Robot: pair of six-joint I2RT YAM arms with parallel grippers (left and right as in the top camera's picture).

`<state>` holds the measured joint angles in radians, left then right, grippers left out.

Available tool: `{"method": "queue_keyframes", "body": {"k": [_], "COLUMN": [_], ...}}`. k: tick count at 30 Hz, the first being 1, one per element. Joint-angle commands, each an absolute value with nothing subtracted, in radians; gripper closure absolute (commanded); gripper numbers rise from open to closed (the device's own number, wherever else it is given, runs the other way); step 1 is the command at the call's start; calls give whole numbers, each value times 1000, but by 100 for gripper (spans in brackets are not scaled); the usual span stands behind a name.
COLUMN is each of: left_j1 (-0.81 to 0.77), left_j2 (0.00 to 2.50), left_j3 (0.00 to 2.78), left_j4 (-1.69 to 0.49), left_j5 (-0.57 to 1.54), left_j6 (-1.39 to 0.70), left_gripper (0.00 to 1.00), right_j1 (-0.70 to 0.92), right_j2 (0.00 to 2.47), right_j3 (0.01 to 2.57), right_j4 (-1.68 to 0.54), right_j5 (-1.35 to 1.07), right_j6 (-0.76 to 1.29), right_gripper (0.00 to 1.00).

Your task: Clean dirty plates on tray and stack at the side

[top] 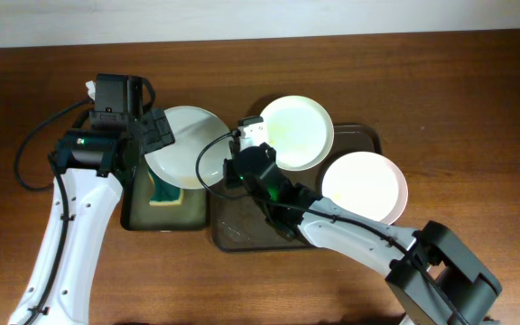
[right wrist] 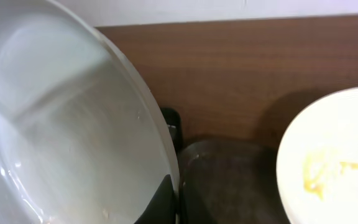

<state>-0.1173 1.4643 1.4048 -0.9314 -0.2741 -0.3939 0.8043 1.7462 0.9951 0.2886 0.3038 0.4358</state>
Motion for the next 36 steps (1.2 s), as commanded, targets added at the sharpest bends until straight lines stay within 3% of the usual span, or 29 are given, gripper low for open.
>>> {"method": "queue_keyframes", "body": {"k": [1, 12, 25, 36], "left_j1": [-115, -115, -115, -115], "left_j2": [1460, 1460, 1460, 1460], "left_j3": [1415, 1415, 1415, 1415], "left_j4": [-929, -929, -929, -930], "left_j5": [-285, -285, -285, -285], "left_j6": [-396, -396, -395, -396], "left_gripper": [0, 1, 1, 1], "right_j1": [824, 845, 846, 846], "right_j2": [1761, 1807, 1872, 1872], "right_j3": [1018, 1026, 1160, 1164], "right_j4": [335, 445, 521, 521], "right_j5": [353, 382, 465, 476], "right_j6": [368, 225, -245, -363], "right_gripper": [96, 96, 96, 96]}}
